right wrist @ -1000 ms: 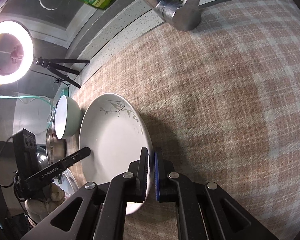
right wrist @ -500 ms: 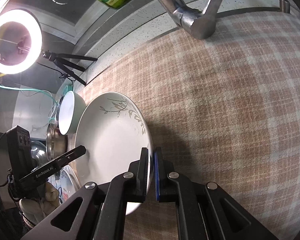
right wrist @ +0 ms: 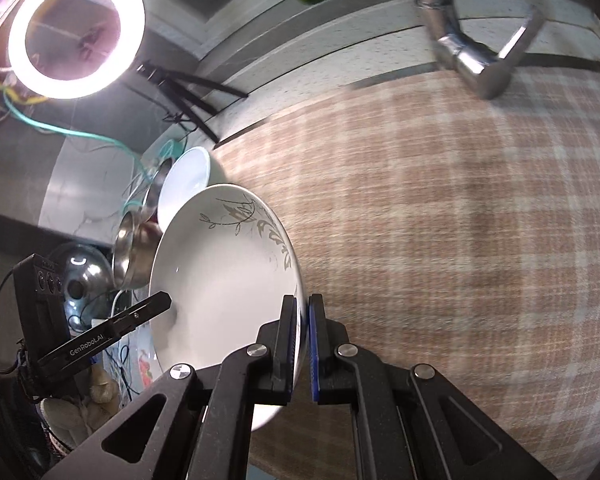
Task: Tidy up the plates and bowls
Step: 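Lift the white plate with both grippers and carry it over the stacked plates, then lower the white plate with both grippers onto the stacked rose plates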
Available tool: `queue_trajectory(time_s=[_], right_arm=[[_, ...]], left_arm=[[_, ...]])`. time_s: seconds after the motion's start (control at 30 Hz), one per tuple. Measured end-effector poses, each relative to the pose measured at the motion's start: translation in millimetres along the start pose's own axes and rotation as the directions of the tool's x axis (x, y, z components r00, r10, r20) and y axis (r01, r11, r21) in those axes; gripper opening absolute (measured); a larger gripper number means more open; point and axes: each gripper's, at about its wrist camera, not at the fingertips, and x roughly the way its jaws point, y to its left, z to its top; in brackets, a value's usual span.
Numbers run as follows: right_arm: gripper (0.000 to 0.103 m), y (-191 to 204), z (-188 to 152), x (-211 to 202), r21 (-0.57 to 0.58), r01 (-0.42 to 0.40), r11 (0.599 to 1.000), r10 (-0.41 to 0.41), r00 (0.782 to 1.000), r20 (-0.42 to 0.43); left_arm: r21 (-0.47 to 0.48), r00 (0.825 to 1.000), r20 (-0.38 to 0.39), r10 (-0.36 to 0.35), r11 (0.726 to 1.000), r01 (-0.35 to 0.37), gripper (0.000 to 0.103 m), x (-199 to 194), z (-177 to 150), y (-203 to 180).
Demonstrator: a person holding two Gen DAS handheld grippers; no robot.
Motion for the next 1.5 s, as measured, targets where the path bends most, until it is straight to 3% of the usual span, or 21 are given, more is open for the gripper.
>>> queue_trajectory(time_s=[0.43,0.97,1.5], right_arm=[[0.006,61.0,-13.6,25.4,-0.144,-0.059,0.988,0.048,0.995,-0.082],[0.006,121.4,-42.1,66.6,-0.280,-0.110,0.953,0.054,0.978,-0.200],[0.006,152.1,-58.4,102.0,-0.342,-0.118,0.932,0.029,0.966,-0.256]], left_arm=[[-0.166,0.996,0.086,0.039,0.986,-0.024,0.007,-45.3,-41.2,56.7],[-0.354,0.986,0.134,0.095,0.934,-0.042,0.007,-74.9,-100.7,123.3],[-0.433,0.984,0.133,0.119,0.900,-0.050,0.007,-77.9,-127.7,165.5]])
